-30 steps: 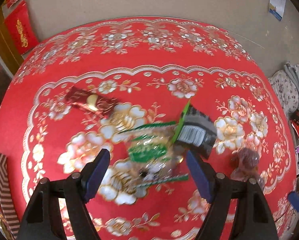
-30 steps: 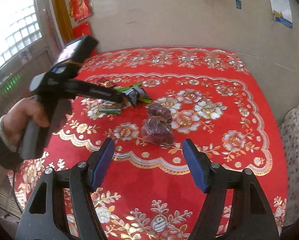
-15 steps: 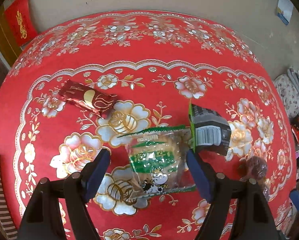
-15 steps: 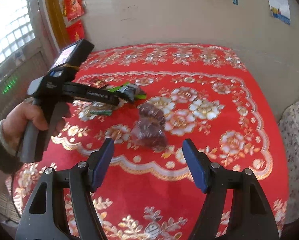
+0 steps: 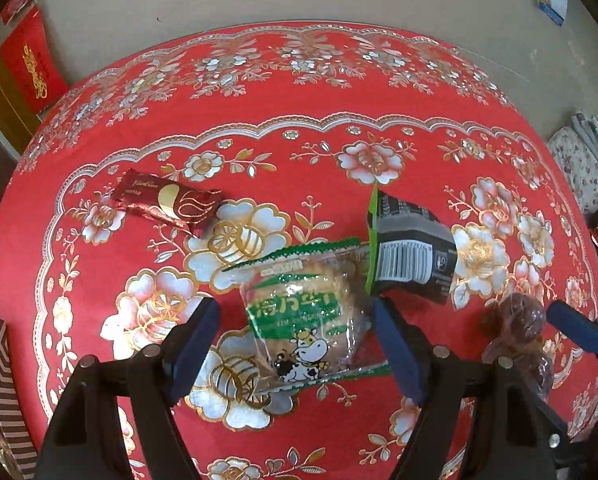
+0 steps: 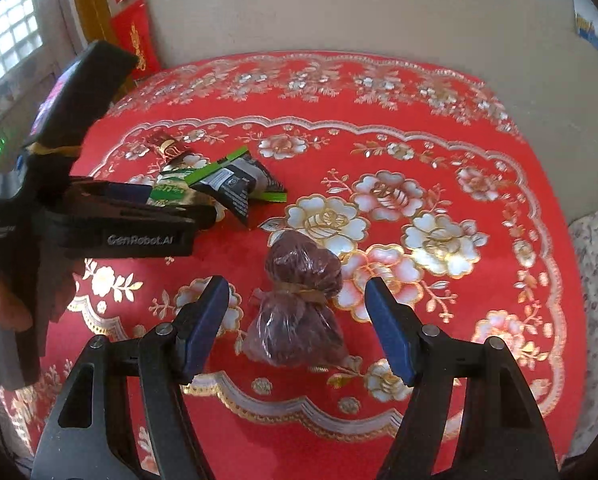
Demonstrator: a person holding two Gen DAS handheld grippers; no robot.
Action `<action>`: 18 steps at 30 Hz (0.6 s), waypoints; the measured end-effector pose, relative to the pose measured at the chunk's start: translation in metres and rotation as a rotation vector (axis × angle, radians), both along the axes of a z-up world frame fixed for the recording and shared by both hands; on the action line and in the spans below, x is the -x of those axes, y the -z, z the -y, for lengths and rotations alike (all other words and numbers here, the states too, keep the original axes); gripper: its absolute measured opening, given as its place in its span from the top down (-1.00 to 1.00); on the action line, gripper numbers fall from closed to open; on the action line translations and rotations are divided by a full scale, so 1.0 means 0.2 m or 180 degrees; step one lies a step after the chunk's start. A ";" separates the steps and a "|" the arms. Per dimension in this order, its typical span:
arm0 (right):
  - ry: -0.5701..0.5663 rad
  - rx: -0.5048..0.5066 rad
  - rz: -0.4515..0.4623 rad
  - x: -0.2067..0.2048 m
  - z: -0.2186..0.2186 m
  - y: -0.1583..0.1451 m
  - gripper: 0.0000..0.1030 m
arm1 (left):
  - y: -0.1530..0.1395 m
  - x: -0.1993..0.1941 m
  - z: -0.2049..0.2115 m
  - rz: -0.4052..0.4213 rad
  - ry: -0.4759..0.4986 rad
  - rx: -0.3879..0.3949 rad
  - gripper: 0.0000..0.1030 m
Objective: Organize snacks
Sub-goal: 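Grasp the green cookie packet with left tool while right tool grasps the red date bag, then carry the cookie packet and date bag over the tray with both tools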
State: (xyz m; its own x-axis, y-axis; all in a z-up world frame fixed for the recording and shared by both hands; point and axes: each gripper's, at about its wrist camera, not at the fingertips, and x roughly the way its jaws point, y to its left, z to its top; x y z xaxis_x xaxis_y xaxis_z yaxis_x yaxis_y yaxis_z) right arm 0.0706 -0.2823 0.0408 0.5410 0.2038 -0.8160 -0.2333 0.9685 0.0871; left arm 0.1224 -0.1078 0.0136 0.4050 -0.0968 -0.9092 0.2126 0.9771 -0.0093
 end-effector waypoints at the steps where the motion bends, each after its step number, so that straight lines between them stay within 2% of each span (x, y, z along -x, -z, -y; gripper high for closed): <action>1: -0.0005 -0.0010 -0.0014 -0.01 0.00 0.01 -0.38 | 0.00 0.00 0.00 0.0009 0.0002 -0.0023 -0.56; 3: -0.0025 0.0030 -0.0088 -0.05 -0.01 0.05 -0.37 | 0.00 0.01 0.01 0.0032 0.0034 -0.0028 -0.54; 4: -0.0043 0.0058 -0.0110 -0.05 -0.02 0.07 -0.21 | 0.00 0.02 0.01 0.0055 0.0039 -0.0027 -0.42; 5: -0.0089 0.0072 -0.0124 -0.04 -0.02 0.09 0.07 | -0.01 0.03 0.00 0.0085 0.0054 -0.0020 -0.30; 6: -0.0105 0.0106 -0.0115 -0.02 -0.02 0.10 0.09 | -0.01 0.04 0.00 0.0109 0.0100 -0.0016 -0.10; 7: -0.0133 0.0103 -0.0047 0.00 -0.01 0.10 0.14 | -0.02 0.05 0.00 0.0118 0.0137 -0.0020 -0.04; 13: -0.0107 -0.0069 0.0070 0.11 0.03 0.05 0.16 | -0.02 0.12 -0.04 0.0129 0.0165 0.0013 0.00; 18: -0.0156 -0.0166 0.0164 0.22 -0.01 -0.02 0.16 | -0.05 0.22 -0.12 0.0159 0.0120 0.0030 0.00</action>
State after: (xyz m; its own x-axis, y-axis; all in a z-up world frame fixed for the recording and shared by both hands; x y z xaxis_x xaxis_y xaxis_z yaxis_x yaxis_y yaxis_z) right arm 0.0270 -0.2794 0.0443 0.5702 0.2727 -0.7749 -0.2859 0.9502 0.1240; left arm 0.0779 -0.0836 0.0244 0.4459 -0.1212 -0.8868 0.2497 0.9683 -0.0068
